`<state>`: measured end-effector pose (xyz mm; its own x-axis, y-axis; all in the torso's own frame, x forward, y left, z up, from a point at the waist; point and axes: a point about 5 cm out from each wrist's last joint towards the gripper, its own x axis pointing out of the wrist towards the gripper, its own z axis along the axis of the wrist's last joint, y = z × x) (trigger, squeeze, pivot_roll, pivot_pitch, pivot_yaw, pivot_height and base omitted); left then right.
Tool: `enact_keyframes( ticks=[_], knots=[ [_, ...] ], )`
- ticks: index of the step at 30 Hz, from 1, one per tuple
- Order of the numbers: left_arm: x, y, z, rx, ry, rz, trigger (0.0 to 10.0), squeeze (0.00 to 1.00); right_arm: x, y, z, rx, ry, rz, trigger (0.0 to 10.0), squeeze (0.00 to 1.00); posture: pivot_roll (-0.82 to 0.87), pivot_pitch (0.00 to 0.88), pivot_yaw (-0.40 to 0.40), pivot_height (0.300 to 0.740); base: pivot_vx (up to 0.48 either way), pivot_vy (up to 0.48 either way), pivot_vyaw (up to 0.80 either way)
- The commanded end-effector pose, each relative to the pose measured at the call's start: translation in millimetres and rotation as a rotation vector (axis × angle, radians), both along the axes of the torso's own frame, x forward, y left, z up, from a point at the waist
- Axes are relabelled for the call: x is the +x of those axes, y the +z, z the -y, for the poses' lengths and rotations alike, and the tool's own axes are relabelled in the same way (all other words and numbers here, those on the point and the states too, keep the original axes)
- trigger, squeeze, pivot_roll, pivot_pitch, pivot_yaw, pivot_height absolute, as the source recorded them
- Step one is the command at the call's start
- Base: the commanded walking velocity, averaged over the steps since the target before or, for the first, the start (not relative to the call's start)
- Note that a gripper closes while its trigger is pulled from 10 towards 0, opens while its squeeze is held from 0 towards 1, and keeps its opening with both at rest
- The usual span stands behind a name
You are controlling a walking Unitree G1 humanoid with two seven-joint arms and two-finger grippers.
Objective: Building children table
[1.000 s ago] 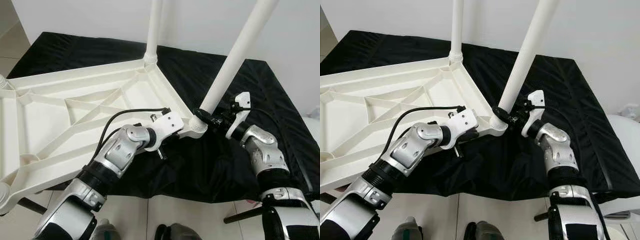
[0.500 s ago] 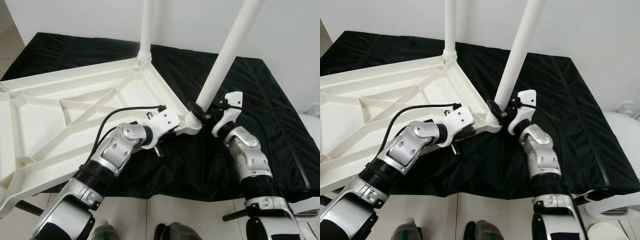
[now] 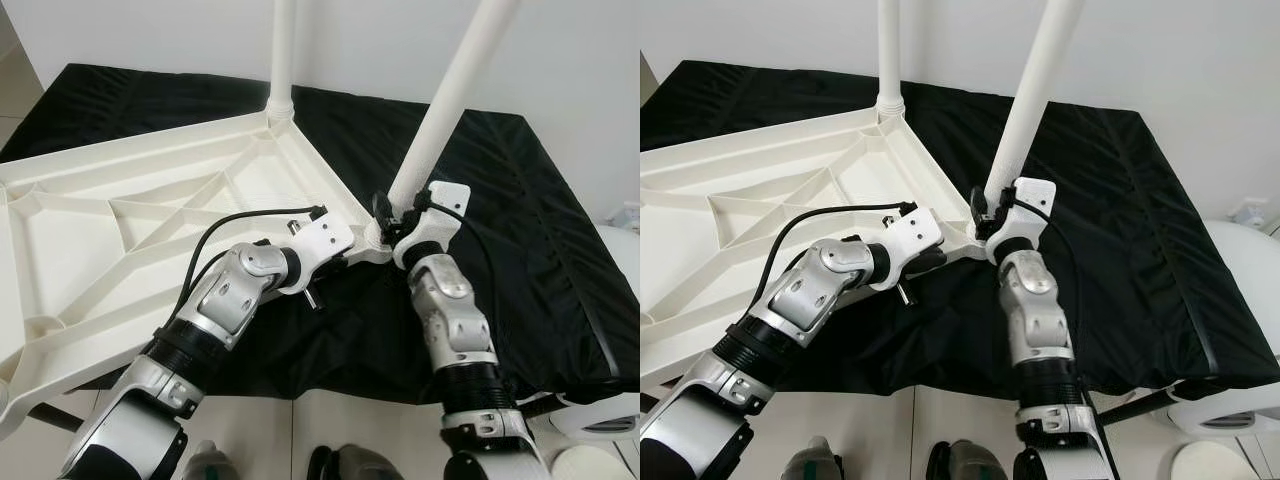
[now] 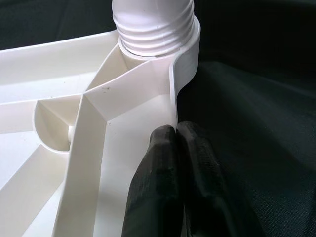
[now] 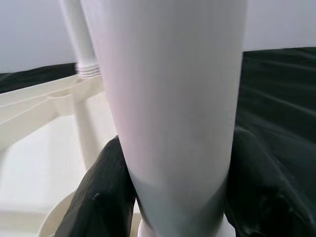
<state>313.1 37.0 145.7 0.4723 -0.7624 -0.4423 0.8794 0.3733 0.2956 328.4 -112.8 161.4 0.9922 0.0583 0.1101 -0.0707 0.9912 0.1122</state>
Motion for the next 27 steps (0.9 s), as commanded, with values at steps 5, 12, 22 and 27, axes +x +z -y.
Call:
enact_keyframes(
  ticks=[5,12,22,27],
  knots=[
    [-12.1,-3,21.4,-0.013,-0.116,-0.038,10.0,0.00,-1.7,5,-7.1,0.004,-0.041,0.004,10.0,0.00,0.04,0.006,-0.099,0.740,0.000,0.000,0.00],
    [-13.2,-4,20.5,-0.009,-0.120,-0.039,10.0,0.00,-6.1,4,-5.9,0.011,-0.084,-0.018,10.0,0.00,0.04,0.000,-0.101,0.740,0.000,0.000,0.00],
    [-13.7,-4,21.0,-0.008,-0.120,-0.040,10.0,0.00,-11.8,-6,6.8,0.002,-0.032,-0.012,10.0,1.00,0.04,0.000,-0.104,0.740,0.000,0.000,0.00],
    [-13.5,-5,21.3,-0.009,-0.119,-0.039,10.0,0.00,-12.0,-14,17.8,-0.022,0.023,-0.019,10.0,1.00,0.04,0.002,-0.106,0.740,0.000,0.000,0.00]
  ],
)
